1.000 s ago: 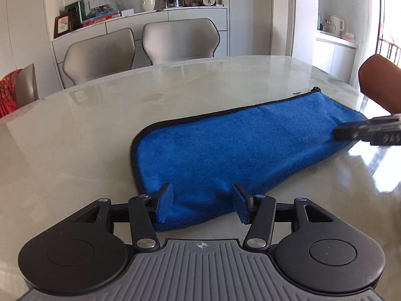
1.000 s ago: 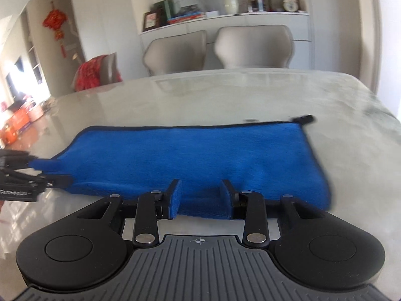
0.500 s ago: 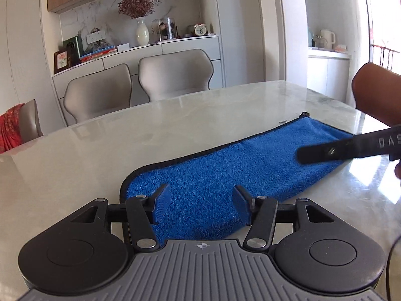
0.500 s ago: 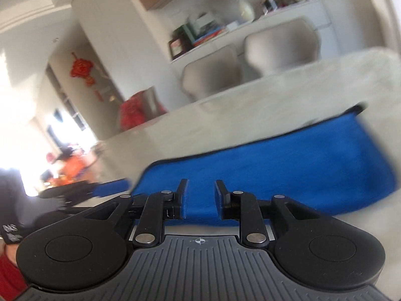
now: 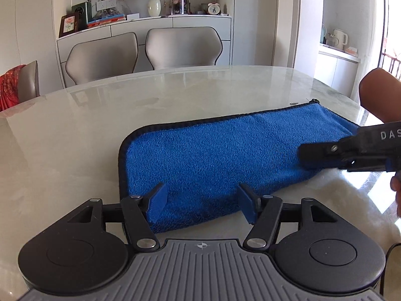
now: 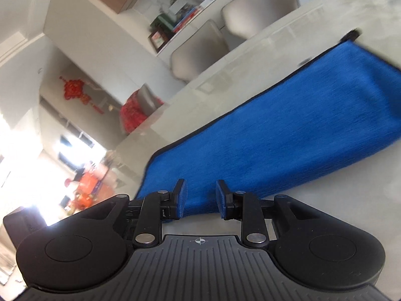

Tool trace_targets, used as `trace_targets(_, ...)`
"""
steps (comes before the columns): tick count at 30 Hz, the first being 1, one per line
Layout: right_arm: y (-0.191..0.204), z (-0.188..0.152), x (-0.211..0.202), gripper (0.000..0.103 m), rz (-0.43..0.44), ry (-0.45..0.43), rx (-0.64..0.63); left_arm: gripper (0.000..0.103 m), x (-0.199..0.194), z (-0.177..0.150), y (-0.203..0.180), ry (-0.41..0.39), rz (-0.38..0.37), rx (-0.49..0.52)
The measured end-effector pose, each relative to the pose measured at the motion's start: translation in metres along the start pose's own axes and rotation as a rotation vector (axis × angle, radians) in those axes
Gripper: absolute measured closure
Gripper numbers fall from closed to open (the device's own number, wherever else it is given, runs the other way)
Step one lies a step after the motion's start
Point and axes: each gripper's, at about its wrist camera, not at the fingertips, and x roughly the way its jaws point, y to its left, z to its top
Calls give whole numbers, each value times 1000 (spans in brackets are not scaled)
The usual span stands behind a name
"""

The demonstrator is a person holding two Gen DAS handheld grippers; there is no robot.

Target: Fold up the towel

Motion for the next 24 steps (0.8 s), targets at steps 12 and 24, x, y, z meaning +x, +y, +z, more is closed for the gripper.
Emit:
trace_targets(12,-72,24,-70,75,-214,-226,76,35,-11,-10,3,-4,24,42)
trace_targets(24,-52,13,-40,58,-71,-174,37,34,8,20,-60,-127,-224,-90)
